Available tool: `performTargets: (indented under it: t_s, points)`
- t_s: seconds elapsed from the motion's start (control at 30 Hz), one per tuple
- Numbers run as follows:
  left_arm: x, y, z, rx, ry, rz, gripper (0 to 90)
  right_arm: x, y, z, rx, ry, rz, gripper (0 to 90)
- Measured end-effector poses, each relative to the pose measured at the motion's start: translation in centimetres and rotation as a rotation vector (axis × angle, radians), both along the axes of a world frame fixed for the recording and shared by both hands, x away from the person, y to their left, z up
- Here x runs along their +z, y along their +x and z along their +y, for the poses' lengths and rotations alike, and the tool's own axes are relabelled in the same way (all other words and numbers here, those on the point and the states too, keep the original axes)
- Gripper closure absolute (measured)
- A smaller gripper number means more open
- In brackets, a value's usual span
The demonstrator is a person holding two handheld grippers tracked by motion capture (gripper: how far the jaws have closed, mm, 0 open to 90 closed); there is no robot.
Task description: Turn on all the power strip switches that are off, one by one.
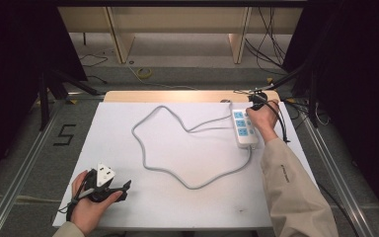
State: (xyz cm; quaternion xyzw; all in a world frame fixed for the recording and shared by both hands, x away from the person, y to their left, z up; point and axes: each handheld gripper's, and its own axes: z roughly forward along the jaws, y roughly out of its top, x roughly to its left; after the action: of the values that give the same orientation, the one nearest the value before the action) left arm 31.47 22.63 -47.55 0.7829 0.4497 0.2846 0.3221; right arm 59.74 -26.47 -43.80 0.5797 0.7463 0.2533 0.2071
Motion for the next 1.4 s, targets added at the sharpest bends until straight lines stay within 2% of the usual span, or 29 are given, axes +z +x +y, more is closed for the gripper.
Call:
performTargets:
  t_s: [0.3,0.63,0.83,1.4]
  points:
    - [-0.1,0.1,-0.2,-0.001,0.004,0.006,17.2,1.5,-2.1,-0.3,0.039,0.054,-0.015,90.0]
    - [-0.2,0.2,-0.4,-0.003,0.005,0.009,17.2,1.3,-3.3,-1.4,0.039,0.053,-0.008,90.0]
    - [-0.3,0.3,-0.5,-0.010,0.008,0.013,17.0,1.8,-4.2,-1.5,0.059,0.093,-0.035,90.0]
    - [-0.2,0.3,-0.7,-0.014,0.008,0.011,16.9,2.0,-6.7,-1.3,0.130,0.079,-0.066,86.3]
